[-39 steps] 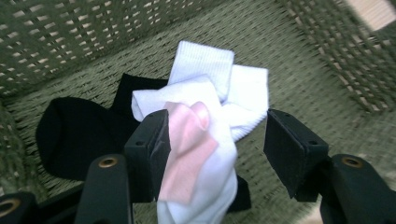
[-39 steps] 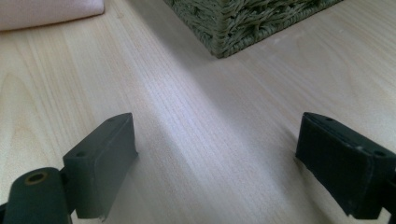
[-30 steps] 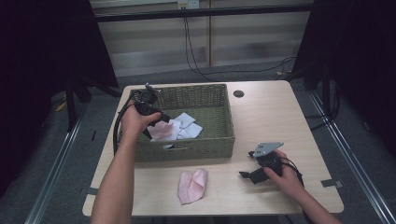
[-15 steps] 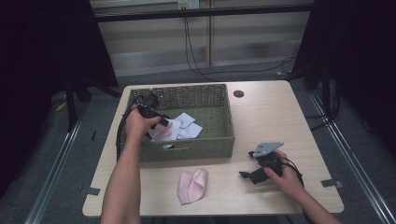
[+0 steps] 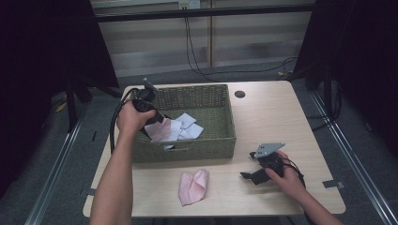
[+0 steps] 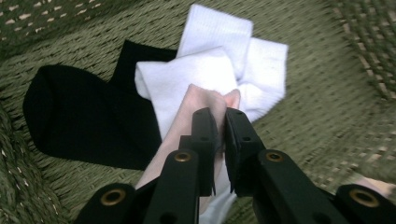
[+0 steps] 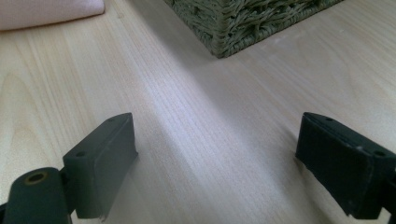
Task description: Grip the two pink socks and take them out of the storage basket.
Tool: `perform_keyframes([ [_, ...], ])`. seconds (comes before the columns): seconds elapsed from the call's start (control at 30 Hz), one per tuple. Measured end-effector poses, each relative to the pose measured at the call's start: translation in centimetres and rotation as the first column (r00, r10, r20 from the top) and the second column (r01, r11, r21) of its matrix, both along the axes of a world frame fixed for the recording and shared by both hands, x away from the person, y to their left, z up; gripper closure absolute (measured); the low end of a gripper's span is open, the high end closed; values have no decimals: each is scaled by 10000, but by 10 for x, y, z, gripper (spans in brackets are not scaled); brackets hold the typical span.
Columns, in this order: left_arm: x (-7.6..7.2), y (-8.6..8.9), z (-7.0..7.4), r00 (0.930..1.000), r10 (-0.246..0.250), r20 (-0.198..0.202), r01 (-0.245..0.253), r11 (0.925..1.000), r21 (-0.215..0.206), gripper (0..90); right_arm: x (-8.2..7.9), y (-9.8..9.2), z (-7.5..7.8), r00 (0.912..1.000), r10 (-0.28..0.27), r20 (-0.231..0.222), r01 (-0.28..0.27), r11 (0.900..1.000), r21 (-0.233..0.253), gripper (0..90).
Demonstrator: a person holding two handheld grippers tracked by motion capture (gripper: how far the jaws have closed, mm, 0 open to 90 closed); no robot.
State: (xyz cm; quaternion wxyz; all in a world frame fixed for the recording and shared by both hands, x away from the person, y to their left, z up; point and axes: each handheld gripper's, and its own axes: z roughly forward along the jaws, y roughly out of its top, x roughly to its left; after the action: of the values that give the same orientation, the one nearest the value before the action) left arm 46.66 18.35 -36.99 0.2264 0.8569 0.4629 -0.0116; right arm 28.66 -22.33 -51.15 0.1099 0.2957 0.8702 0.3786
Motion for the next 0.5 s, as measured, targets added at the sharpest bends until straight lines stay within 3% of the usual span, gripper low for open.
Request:
perform_keyframes([
  [0.5,-9,1,36,9999,-163,-42,162,9993,-325,829,0,0,0,10000,-5,-7,5,10000,-2,111],
])
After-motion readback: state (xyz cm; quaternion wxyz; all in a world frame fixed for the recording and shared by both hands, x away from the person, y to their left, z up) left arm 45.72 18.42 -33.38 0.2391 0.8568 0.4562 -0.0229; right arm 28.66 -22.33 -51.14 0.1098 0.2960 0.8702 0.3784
